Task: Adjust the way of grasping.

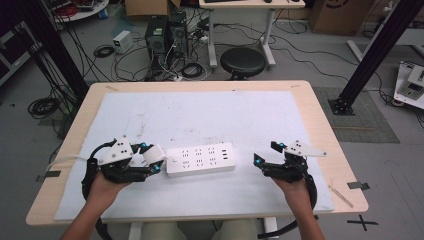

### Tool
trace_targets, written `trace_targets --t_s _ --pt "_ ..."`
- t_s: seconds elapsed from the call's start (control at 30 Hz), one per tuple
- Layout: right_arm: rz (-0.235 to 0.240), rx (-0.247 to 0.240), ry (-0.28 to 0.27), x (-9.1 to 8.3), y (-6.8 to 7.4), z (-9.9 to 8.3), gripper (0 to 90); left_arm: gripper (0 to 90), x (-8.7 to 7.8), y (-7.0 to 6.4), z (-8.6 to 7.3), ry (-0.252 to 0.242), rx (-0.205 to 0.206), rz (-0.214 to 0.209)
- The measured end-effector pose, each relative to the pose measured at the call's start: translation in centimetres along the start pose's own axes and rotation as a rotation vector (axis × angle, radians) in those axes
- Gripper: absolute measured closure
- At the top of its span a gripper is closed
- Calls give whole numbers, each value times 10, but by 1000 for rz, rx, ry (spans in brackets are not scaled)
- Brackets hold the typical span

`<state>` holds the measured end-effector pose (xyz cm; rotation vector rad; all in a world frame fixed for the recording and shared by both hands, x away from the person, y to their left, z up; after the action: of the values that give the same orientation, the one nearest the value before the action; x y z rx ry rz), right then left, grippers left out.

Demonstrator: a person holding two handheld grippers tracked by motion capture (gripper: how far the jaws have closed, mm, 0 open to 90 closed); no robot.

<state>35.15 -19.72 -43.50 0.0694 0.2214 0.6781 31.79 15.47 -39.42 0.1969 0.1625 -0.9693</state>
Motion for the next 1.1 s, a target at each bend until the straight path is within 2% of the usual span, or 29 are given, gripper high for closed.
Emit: trace_targets --t_s 0.1,0.13,0.17,0.2,0.3,0.47,0.7,0.73,0.77,0.83,1.1 --pt "72 -4 16 5 16 9 177 424 4 -8 3 5 22 -22" --pt "72 -4 16 5 16 9 177 425 4 -8 3 5 22 -22" --pt "93 0 21 6 22 11 177 425 7 -13 4 12 40 -42" --pt "148 6 34 10 34 16 177 425 8 -16 4 12 44 -49" --pt "205 8 47 15 46 22 177 425 13 -22 3 26 66 -75" --pt "254 19 76 21 58 26 177 425 17 -29 0 44 95 -102" --pt "312 54 120 27 69 22 178 425 24 -37 -6 79 142 -125" --pt "324 64 130 28 71 20 186 425 25 -39 -7 86 162 -130" --pt "352 85 144 30 76 18 210 424 26 -41 -8 87 170 -132" --pt "375 106 158 32 82 16 210 425 28 -44 -8 89 187 -139" --pt "446 171 226 41 102 8 210 425 39 -54 -8 93 241 -157"
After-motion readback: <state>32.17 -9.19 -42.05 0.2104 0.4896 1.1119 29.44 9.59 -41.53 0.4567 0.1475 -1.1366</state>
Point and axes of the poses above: each handheld gripper's, and its own axes: x roughly forward along the jaws, z roughly out of its top, y roughly to its left, the point moved 8 cm from there along x, roughly forward along the jaws, and after that the axes turned 13 degrees about -y, right-handed, at the moved point
